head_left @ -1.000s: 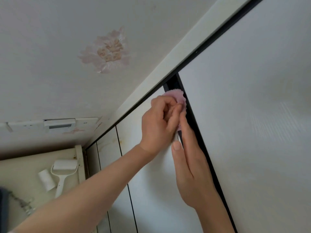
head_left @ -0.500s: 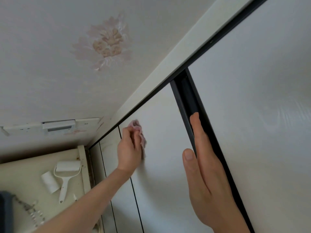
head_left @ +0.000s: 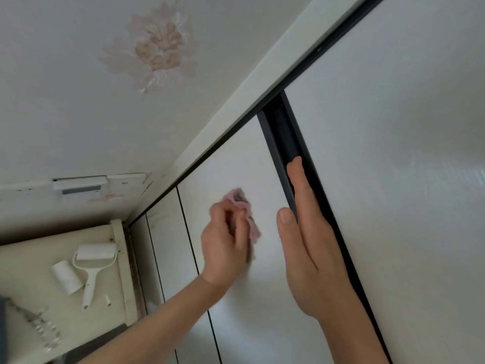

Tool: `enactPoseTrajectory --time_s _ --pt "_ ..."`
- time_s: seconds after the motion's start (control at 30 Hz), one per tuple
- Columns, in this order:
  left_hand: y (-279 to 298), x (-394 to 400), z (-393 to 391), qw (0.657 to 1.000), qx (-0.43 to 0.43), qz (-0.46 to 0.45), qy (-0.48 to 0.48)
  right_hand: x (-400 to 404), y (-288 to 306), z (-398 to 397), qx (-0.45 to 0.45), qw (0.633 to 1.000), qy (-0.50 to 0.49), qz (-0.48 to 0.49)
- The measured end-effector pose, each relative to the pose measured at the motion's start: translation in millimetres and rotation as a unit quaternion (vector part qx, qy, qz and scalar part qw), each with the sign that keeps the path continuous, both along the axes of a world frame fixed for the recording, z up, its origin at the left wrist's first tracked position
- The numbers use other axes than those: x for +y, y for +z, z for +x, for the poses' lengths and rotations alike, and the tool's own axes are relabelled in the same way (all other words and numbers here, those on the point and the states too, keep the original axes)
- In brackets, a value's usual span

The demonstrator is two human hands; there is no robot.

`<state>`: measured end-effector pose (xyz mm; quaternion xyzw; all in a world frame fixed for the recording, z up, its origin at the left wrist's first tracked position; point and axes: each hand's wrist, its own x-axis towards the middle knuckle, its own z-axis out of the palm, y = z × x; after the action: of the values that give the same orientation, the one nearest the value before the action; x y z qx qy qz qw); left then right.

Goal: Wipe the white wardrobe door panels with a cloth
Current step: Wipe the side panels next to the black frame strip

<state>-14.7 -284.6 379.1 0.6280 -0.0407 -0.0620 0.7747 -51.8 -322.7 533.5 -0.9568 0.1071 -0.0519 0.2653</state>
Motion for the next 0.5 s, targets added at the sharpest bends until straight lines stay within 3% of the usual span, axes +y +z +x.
enactPoseTrajectory --time_s 0.1,0.17,0.2,0.27,0.37,0.43,0.5 --pt "59.2 -1.2 -13.9 0.979 -0.196 0.005 -0.06 0.1 0.2 0.1 -0.006 1.0 -0.011 0.008" --pt "45.8 -4.8 -0.6 0.968 -0.247 0.042 -0.026 1.4 0.5 0.0 -0.013 1.0 -0.005 -0.007" --pt "25.3 -7.9 6.1 0.972 -0.233 0.029 -0.004 1.6 0.1 -0.5 -0.014 1.0 0.006 -0.022" --pt "-26.2 -10.9 22.6 0.994 -0.107 -0.025 0.028 -0.3 -1.2 1.1 -0.011 0.999 0.015 -0.043" --pt "-85.3 -3.3 38.3 0.982 0.127 0.137 0.039 -1.1 -5.1 3.4 0.007 0.995 0.015 -0.1" --pt "-105.4 0.6 40.2 0.967 0.165 0.194 0.004 -0.1 -8.6 3.2 0.005 0.988 0.014 -0.152" --pt "-111.9 8.3 38.7 0.969 0.159 0.189 -0.025 3.6 -12.2 1.5 0.004 0.97 0.01 -0.243"
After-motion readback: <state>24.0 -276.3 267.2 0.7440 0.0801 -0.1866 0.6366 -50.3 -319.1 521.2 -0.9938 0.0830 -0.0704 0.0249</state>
